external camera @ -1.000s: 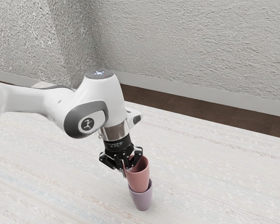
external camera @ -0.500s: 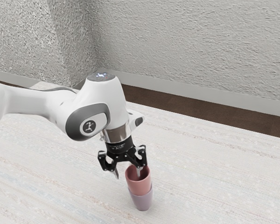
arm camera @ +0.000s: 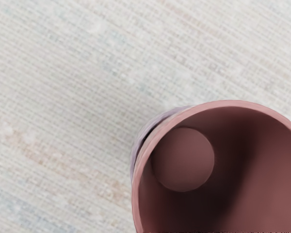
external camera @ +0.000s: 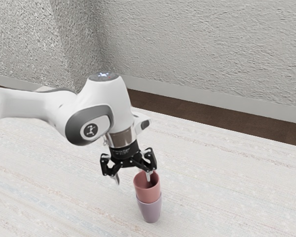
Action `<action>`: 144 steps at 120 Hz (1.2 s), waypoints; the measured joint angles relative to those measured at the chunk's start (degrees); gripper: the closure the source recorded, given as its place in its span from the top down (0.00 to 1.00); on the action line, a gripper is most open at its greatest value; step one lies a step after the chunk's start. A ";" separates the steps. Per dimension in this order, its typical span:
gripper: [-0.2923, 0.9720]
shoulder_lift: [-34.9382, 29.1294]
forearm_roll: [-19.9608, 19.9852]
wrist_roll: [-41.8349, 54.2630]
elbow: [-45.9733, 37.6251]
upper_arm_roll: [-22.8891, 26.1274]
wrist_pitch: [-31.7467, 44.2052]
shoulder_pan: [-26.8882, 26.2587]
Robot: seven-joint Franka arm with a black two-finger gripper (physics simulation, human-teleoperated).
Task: Place the left cup onto the right cup
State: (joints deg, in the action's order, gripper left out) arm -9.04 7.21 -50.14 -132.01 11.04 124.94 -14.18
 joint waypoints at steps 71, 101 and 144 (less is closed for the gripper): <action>0.77 -0.44 -5.80 0.61 8.74 -2.06 -7.57 -0.09; 0.77 1.59 -8.00 2.25 17.03 -4.58 -15.05 0.09; 0.77 7.44 -13.15 11.87 26.94 -10.11 -18.94 -0.16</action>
State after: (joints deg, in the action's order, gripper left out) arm -1.60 -5.94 -38.27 -105.07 0.93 106.00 -14.34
